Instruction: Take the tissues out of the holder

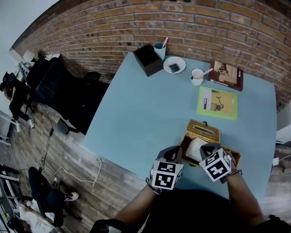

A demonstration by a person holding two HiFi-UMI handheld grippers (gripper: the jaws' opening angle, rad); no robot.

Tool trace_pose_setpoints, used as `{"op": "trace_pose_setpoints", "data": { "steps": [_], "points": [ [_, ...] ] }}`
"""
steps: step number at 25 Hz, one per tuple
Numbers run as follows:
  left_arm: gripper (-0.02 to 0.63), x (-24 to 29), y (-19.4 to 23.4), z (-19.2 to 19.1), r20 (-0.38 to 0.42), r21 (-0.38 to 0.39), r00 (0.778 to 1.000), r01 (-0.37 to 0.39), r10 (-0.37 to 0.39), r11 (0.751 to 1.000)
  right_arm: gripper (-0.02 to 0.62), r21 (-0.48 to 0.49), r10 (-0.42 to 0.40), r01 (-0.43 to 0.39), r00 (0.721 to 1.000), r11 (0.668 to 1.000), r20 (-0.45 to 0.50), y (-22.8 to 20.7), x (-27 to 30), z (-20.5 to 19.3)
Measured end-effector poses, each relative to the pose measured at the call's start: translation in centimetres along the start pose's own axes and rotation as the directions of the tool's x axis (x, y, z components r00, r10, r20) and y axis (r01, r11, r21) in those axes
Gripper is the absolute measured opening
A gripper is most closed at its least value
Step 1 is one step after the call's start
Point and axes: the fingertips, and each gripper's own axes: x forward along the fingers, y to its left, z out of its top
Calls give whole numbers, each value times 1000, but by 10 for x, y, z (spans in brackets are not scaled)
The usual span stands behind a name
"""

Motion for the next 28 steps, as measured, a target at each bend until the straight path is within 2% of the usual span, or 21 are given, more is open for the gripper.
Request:
{"op": "trace_pose_setpoints", "data": {
  "steps": [6, 12, 15, 18, 22, 25, 28],
  "points": [
    [0, -1, -8, 8, 19, 25, 1000, 9, -10, 1000, 0, 105, -70, 58, 992, 993, 109, -15, -35, 27],
    [0, -8, -14, 26, 70, 16, 998, 7, -8, 1000, 0, 191, -187, 142, 951, 971, 246, -35, -76, 51],
    [0, -13, -20, 37, 105, 23, 994, 11, -13, 1000, 0, 236, -280, 208, 900, 949, 335, -44, -101, 65],
    [0, -17, -25, 54, 154, 55, 988, 5, -13, 998, 0, 277, -373, 272, 820, 921, 434, -51, -126, 77],
    [0, -27, -31, 77, 216, 92, 976, -10, -10, 996, 0, 331, -450, 311, 711, 891, 541, -54, -158, 82],
    [0, -33, -34, 88, 243, 97, 970, -9, -15, 995, 0, 366, -482, 321, 672, 874, 562, -55, -173, 80],
    [0, -39, -39, 96, 259, 103, 965, -2, -25, 995, 0, 402, -500, 309, 653, 862, 569, -59, -184, 77]
  ]
}}
